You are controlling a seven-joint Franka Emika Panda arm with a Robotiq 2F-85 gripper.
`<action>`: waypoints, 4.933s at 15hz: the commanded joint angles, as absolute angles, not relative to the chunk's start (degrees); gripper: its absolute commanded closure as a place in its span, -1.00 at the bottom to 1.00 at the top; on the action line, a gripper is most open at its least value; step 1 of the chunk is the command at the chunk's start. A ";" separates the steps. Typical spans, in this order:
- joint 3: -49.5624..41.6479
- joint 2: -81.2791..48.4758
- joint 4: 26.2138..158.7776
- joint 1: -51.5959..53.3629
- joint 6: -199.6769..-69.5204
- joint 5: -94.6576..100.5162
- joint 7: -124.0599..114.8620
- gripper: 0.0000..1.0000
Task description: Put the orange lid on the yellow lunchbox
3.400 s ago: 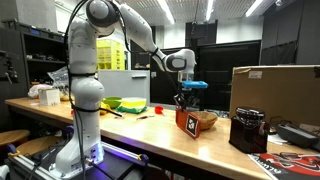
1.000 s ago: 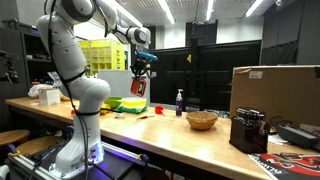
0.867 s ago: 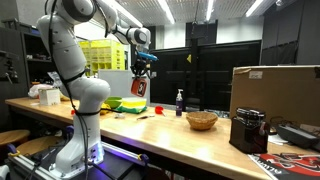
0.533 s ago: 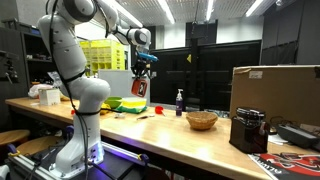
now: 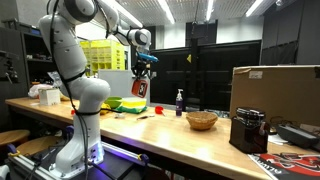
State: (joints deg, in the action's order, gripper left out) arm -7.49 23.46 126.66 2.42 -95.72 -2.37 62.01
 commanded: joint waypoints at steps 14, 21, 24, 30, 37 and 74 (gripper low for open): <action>-7.38 22.91 126.67 2.27 -95.65 -2.41 62.23 0.79; -7.38 22.91 126.67 2.27 -95.65 -2.41 62.23 0.79; -7.38 22.90 126.67 2.27 -95.65 -2.41 62.23 0.79; -7.38 22.90 126.67 2.27 -95.65 -2.41 62.23 0.79; -7.38 22.90 126.67 2.27 -95.65 -2.41 62.23 0.79; -7.41 19.63 135.74 2.93 -116.42 -35.31 66.37 0.79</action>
State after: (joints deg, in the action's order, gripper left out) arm -7.54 19.65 135.87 3.13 -116.62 -35.33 66.39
